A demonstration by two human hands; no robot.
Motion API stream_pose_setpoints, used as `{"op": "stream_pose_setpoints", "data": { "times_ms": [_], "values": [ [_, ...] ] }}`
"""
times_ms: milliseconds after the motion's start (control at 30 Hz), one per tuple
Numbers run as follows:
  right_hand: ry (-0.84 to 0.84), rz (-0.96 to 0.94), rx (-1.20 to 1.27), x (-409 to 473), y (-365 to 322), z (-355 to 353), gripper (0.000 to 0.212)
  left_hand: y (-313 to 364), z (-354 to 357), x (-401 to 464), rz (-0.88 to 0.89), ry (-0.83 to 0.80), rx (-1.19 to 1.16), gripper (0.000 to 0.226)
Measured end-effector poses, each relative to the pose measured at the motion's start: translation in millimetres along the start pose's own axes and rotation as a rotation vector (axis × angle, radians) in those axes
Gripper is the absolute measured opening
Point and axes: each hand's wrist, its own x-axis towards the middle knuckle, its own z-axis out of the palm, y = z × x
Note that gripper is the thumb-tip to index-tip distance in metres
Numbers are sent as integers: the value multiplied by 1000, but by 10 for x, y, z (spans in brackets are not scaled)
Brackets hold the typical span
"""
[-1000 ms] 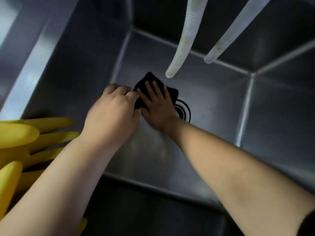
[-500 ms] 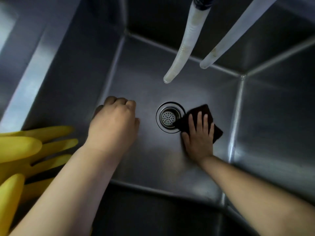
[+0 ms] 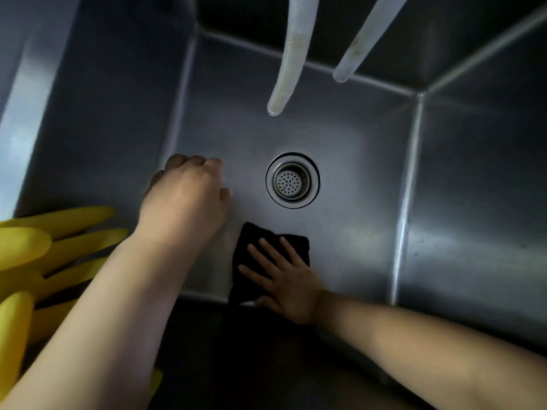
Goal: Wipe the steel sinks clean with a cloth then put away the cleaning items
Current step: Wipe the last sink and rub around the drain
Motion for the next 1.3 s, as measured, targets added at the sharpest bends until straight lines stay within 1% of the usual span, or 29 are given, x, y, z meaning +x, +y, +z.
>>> {"op": "stream_pose_setpoints", "data": {
  "times_ms": [67, 133, 167, 267, 400, 567, 667, 767, 900, 1033, 1100, 1167, 1300],
  "values": [
    [33, -63, -34, -195, 161, 39, 63, -8, -3, 0, -6, -2, 1, 35],
    [73, -54, -78, -346, 355, 40, 64, -5, -1, 1, -3, 0, 6, 35],
    [88, -13, -105, -392, 469, 28, 66, -1, 2, 1, 2, 3, 9, 35],
    [87, 195, -116, -420, 846, -39, 75, 9, 26, -3, 11, 14, 5, 34],
    [55, 440, -30, -235, 1460, -203, 70, 44, 90, 2, 56, 20, -29, 37],
    [30, 752, 50, 231, 2286, -472, 68, 96, 125, -8, 92, 28, -66, 38],
    [48, 867, 86, 447, 2672, -594, 67, 74, 130, -2, 86, 17, -29, 36],
    [32, 920, 114, 515, 2816, -634, 67, 62, 132, 11, 75, 7, -20, 35],
    [75, 1050, 178, 344, 2541, -518, 67, 76, 123, 0, 62, -1, -34, 35],
    [150, 1138, 221, -37, 1849, -284, 68, 89, 92, -6, 73, -14, -32, 38],
    [181, 1225, 247, -141, 1414, -183, 68, 100, 86, -9, 80, -27, -34, 38],
    [186, 1379, 306, -141, 984, -128, 69, 119, 81, -23, 90, -33, -48, 39],
    [179, 1793, 646, 168, 250, -126, 72, 145, 63, -36, 74, -37, -87, 43]
  ]
}}
